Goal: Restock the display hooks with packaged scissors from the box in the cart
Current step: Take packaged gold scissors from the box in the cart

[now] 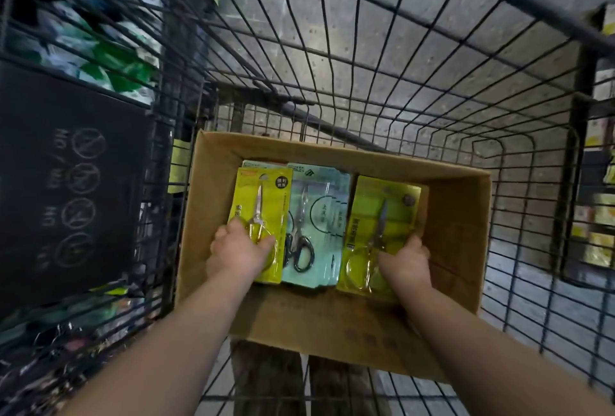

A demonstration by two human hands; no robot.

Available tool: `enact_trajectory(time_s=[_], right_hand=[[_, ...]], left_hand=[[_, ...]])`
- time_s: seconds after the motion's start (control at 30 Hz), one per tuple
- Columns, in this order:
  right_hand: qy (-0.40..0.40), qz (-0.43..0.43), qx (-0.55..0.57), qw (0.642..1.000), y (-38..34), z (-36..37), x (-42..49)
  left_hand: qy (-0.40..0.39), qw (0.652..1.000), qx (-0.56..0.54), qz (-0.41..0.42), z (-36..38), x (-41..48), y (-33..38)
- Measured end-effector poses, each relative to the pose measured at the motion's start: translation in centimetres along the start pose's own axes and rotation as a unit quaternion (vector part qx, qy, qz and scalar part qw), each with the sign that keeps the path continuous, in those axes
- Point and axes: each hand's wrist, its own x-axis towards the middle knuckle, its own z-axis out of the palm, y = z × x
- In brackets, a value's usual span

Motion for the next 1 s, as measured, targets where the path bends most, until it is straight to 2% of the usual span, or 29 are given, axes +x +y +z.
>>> enact_trajectory(time_s=[0.13,0.33,0.4,0.53,0.6,0.73,1.0], right_hand=[[0.025,0.011,0.056,0.998,0.1,-0.4,0.5],[0.002,-0.002,0.132,0.991,0.1,-0.7,0.5],[-0.008,-0.011,0.142,0.99,0.3,-0.8,0.2],[-0.009,-0.045,0.144,0.989,0.3,-0.8,-0.5],[0.007,-0.064,0.133,0.989,0.5,-0.9,-1.1],[0.027,-0.09,0.116,0.989,1.1,-1.8,-3.2],[0.023,-0.16,0.098,0.982,-1.3,-5.6,-9.5]], left_hand=[[0.016,0.999,-0.047,-0.018,-0.1,0.1,-0.2],[0.05,0.986,-0.157,-0.02,0.0,0.1,-0.2],[0.05,0.97,-0.236,-0.033,0.1,0.0,0.0],[0.021,0.916,-0.393,-0.078,-0.2,-0.2,0.0],[0.007,0.906,-0.415,-0.079,-0.5,-0.4,-0.3],[-0.004,0.908,-0.415,-0.053,-1.5,-2.1,-1.1],[0.006,0.893,-0.449,-0.013,-6.1,-8.1,-2.4]])
